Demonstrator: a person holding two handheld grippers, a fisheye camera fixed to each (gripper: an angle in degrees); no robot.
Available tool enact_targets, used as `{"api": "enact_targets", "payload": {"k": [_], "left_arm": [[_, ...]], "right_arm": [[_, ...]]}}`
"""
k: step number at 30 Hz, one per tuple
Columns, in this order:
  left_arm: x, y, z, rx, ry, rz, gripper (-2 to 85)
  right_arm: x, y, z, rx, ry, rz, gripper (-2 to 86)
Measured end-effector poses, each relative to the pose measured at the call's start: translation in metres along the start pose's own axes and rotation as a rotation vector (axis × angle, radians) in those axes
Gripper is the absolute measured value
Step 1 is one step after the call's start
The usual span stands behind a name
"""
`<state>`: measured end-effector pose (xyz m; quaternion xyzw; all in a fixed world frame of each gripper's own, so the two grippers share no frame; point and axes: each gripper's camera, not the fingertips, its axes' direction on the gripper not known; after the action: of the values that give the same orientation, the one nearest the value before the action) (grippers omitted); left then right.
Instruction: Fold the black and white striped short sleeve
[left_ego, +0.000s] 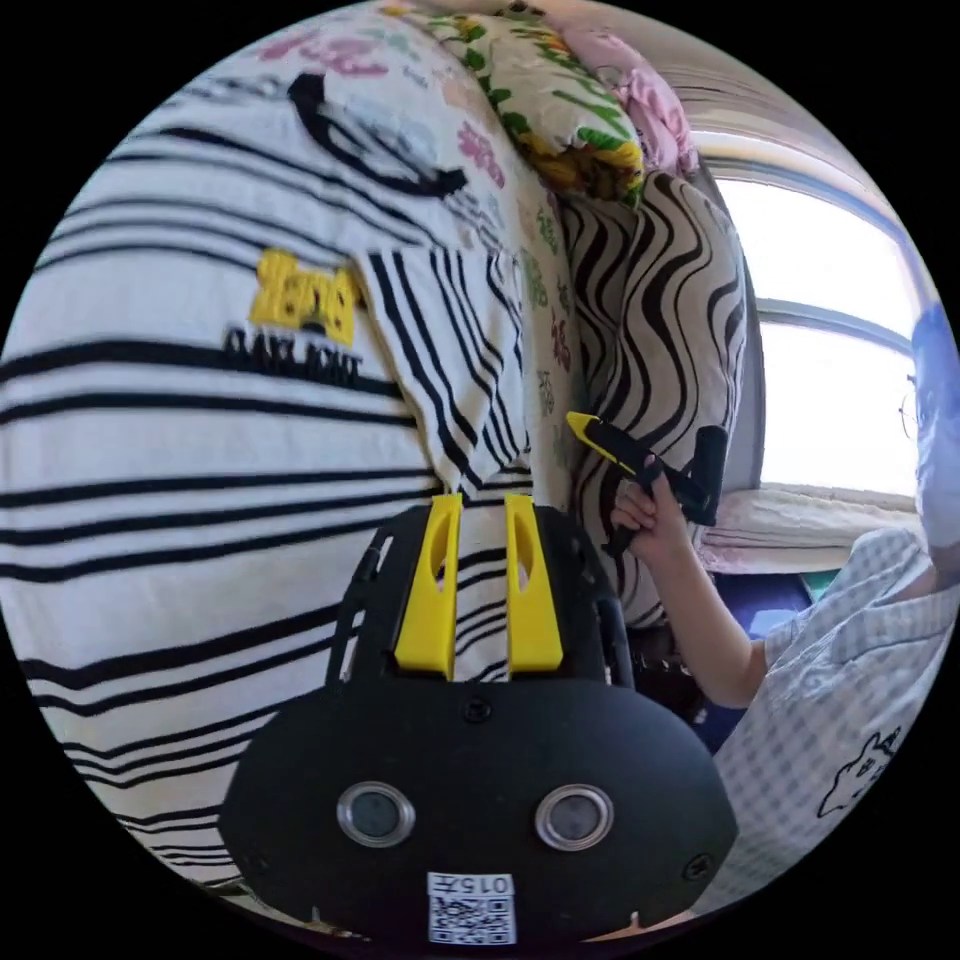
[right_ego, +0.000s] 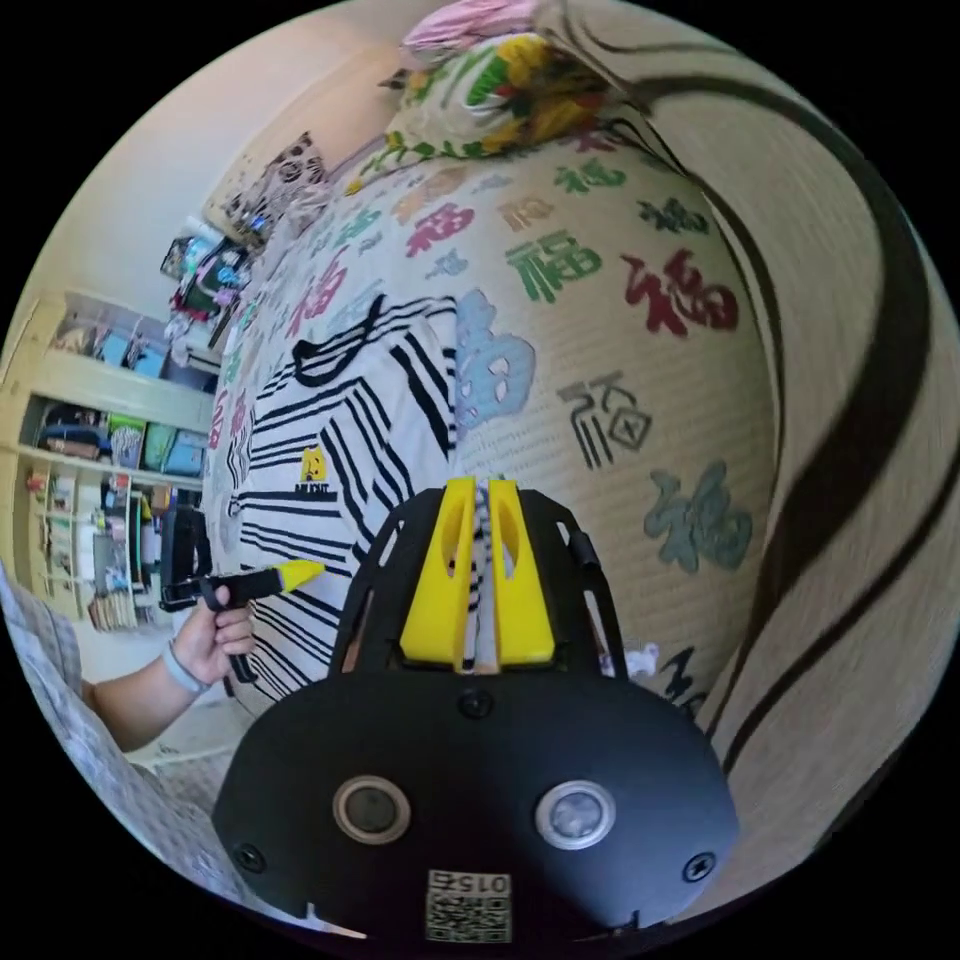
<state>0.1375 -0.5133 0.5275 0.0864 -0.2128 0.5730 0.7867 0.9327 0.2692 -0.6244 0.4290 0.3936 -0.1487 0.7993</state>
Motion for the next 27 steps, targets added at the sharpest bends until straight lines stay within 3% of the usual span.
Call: {"api": "enact_targets", "payload": {"k": [4, 9, 16, 21, 27], "left_arm": [[0.011, -0.035, -0.039, 0.197, -0.209, 0.067, 10.1], [-0.003, -0.076, -0.018, 0.204, -0.206, 0.009, 5.4], [0.022, -0.06, -0.039, 0.227, -0.277, 0.051, -0.1], [0.022, -0.054, -0.038, 0.155, -0.242, 0.059, 4.1], [0.05, -0.07, -0.122, 0.324, -0.514, 0.254, 8.4]], "right_arm": [[-0.036, -0.067, 0.007, 0.004, -0.004, -0.145, 6.1], [-0.072, -0.13, 0.038, -0.046, 0.101, -0.182, 5.2], [-0.119, -0.154, 0.053, -0.122, 0.219, -0.233, -0.4], [-0.145, -0.165, 0.053, -0.145, 0.226, -0.25, 2.1], [-0.192, -0.199, 0.018, 0.017, 0.178, -0.374, 6.0]]}}
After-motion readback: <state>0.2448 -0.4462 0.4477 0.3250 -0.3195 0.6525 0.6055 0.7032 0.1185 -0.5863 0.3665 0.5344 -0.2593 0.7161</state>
